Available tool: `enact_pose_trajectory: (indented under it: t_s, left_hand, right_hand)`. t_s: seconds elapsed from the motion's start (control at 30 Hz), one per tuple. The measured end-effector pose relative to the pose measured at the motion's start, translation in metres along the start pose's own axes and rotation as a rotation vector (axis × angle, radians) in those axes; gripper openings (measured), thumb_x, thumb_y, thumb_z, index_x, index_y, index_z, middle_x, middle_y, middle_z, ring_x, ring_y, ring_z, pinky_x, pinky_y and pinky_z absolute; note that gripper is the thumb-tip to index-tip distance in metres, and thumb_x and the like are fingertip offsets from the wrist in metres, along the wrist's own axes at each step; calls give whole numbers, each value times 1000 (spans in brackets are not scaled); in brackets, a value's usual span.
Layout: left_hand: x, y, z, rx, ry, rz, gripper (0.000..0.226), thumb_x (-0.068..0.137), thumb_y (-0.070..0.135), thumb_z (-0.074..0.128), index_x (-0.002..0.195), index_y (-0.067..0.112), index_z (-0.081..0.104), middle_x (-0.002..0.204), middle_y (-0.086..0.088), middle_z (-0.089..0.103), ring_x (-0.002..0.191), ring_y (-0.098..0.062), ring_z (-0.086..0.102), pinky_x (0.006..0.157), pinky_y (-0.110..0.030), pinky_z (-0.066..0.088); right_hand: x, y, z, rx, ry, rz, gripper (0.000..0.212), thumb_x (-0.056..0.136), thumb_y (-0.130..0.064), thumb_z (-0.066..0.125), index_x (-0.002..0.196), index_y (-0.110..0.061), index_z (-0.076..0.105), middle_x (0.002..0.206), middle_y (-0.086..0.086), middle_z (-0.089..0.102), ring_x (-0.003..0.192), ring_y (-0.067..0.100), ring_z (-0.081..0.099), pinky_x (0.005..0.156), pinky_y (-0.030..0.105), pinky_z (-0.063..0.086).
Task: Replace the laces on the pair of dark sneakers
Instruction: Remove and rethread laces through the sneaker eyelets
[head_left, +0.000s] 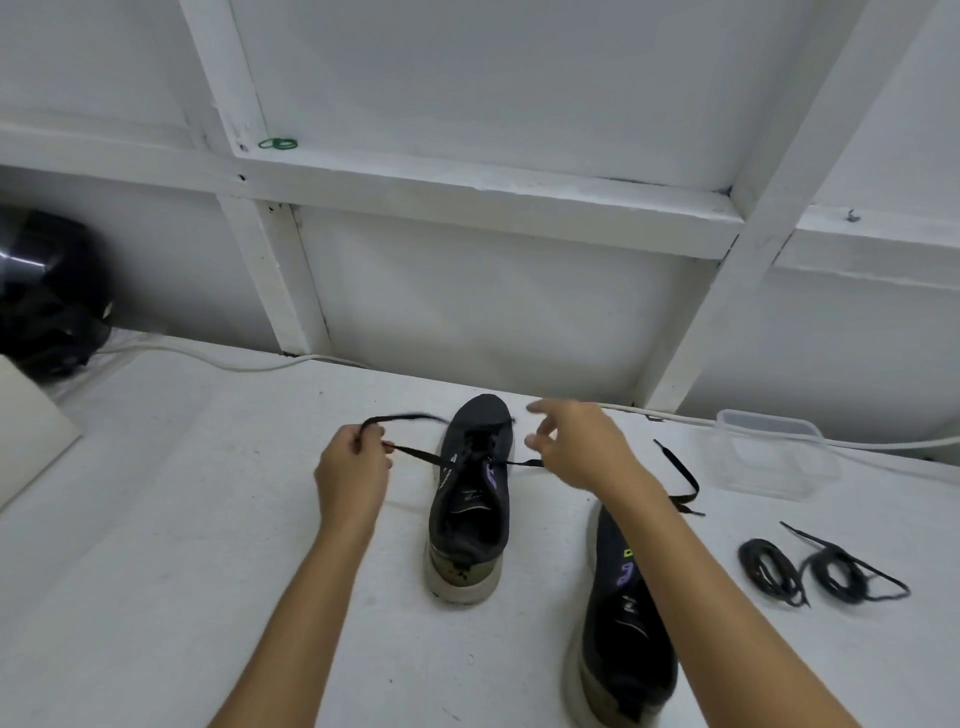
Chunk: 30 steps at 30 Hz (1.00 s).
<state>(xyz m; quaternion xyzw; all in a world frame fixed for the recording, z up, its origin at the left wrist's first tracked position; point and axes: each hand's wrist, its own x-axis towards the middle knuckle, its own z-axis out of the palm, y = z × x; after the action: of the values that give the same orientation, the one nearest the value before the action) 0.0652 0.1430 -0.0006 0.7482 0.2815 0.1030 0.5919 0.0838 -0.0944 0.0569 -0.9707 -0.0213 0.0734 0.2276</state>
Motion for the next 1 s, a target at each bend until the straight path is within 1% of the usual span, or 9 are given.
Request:
enact_pose_trajectory:
  t_s: [0.1,0.2,0.33,0.43,0.53,0.7,0.83,0.93,1.0]
  left_hand:
    - [18,-22,-15,125,62,-81,24,99,32,50,90,14,63,92,-4,71,80,-21,64,61,-31,42]
    - [22,-37,-23,293,53,-101,24,96,26,60,115,11,59,104,-7,67,81,-20,59,66,-31,43]
    - [13,-45,-20,483,6,23,61,90,22,72,143,10,45,139,-13,48,118,-32,55,87,-41,47]
    - [7,-38,-10,498,3,211,40,93,22,67,131,14,58,132,-9,51,113,-29,56,82,-33,43]
    - [1,-19,-3,425,-66,355,20,96,17,61,115,18,66,119,-1,60,95,-18,60,78,-26,42]
    - [-13,25,3,264,-383,526,26,95,8,58,105,29,69,103,18,68,90,6,58,74,-2,40]
    - [-29,52,17,428,-754,673,35,90,29,69,122,41,65,108,27,64,106,8,51,83,-3,37]
    - [-40,62,29,412,-783,743,6,88,40,70,94,42,70,87,15,68,91,-2,58,74,-15,43]
    - [-38,60,33,294,-676,650,13,92,36,63,80,35,67,76,13,70,77,-4,64,68,-21,47]
  right_hand:
    - [0,9,21,43,-190,-11,36,96,-29,68,132,-30,64,123,-5,67,112,17,63,98,37,51]
    - [0,10,37,71,-188,-75,36,96,-31,69,132,-33,66,130,-4,63,115,17,61,100,38,51]
    - [1,8,39,104,-110,-175,19,95,-31,69,114,-30,75,119,-6,64,109,16,60,95,36,51]
    - [-1,10,32,115,-110,-172,6,95,-33,68,95,-30,73,110,-13,64,103,11,60,87,29,49]
    - [-5,13,13,147,-168,-113,16,92,-39,67,80,-29,70,82,-15,70,81,3,63,68,20,45]
    - [-14,12,-34,183,-235,-91,27,91,-49,67,75,-27,72,73,-7,72,67,8,64,69,29,50]
    - [-20,3,-68,299,-238,-136,24,96,-44,64,79,-31,75,69,-6,71,60,4,58,56,17,42]
    - [-21,-3,-77,309,-226,-170,25,96,-43,64,77,-30,75,64,-6,67,53,0,52,50,9,37]
    - [-22,0,-79,236,-219,-152,24,95,-44,64,78,-31,75,63,-8,67,54,0,54,54,11,39]
